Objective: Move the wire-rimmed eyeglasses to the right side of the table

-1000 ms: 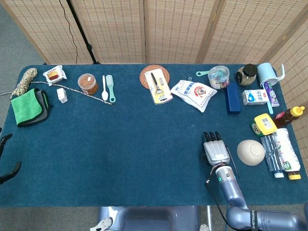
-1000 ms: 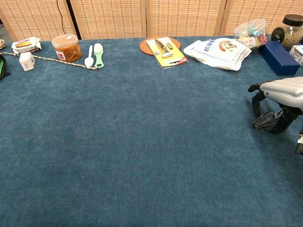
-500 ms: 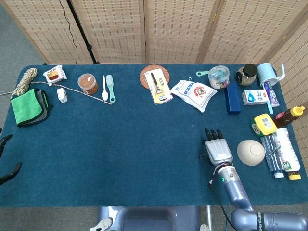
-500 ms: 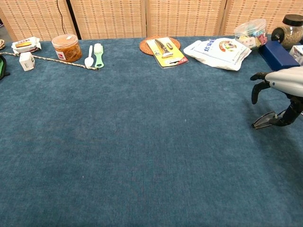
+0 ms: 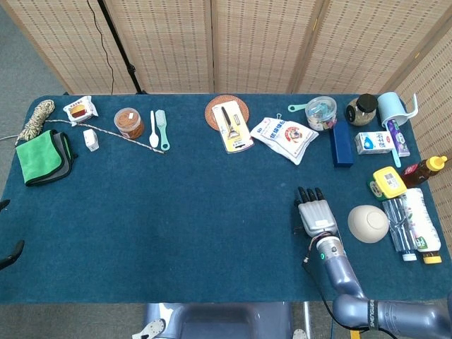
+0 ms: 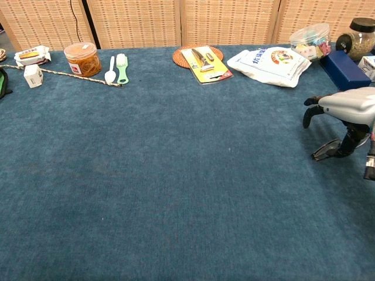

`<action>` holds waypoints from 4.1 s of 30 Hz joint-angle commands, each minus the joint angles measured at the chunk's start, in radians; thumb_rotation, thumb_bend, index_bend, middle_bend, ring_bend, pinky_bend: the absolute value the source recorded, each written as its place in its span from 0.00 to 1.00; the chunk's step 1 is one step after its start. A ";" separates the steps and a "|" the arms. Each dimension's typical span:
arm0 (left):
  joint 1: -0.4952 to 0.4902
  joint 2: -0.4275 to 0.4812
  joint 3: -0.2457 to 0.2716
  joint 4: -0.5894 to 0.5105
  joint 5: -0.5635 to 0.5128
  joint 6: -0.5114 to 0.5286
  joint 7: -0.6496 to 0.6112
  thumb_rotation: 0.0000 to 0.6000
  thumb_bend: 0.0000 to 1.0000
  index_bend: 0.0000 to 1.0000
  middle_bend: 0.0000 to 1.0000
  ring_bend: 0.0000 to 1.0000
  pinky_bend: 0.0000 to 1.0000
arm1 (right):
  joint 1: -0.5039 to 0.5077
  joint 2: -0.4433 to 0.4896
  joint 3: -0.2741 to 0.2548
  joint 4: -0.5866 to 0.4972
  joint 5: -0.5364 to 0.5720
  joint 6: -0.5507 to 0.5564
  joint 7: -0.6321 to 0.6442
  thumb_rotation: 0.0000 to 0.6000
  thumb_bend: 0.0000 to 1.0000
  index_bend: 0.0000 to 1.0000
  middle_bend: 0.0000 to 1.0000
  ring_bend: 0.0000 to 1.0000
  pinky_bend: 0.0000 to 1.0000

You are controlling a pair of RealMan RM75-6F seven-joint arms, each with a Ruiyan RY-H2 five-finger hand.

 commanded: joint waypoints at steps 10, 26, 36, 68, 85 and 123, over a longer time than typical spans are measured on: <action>0.006 -0.002 -0.001 0.021 -0.012 -0.004 -0.018 1.00 0.29 0.15 0.00 0.03 0.02 | 0.085 -0.072 0.072 0.075 0.133 0.009 -0.069 1.00 0.35 0.23 0.00 0.00 0.00; 0.002 -0.006 -0.001 0.009 0.005 -0.004 -0.012 1.00 0.29 0.15 0.00 0.03 0.02 | 0.082 0.019 0.060 -0.034 0.132 0.025 -0.052 1.00 0.35 0.25 0.00 0.00 0.00; 0.000 -0.003 -0.002 -0.003 0.010 -0.004 -0.001 1.00 0.29 0.15 0.00 0.03 0.02 | 0.031 0.133 -0.001 -0.148 -0.008 0.039 0.016 1.00 0.35 0.26 0.00 0.00 0.00; -0.024 0.009 -0.018 -0.069 0.024 -0.002 0.077 1.00 0.29 0.15 0.00 0.03 0.02 | -0.115 0.164 -0.110 0.048 -0.244 -0.020 0.225 1.00 0.00 0.26 0.00 0.00 0.00; -0.010 0.020 -0.008 -0.077 0.022 0.007 0.070 1.00 0.29 0.15 0.00 0.03 0.02 | -0.141 0.118 -0.105 0.126 -0.315 -0.058 0.254 1.00 0.00 0.25 0.00 0.00 0.00; 0.000 0.015 -0.007 -0.036 -0.016 -0.004 0.043 1.00 0.29 0.15 0.00 0.02 0.02 | -0.088 0.040 -0.038 0.160 -0.216 -0.096 0.156 1.00 0.00 0.48 0.06 0.00 0.00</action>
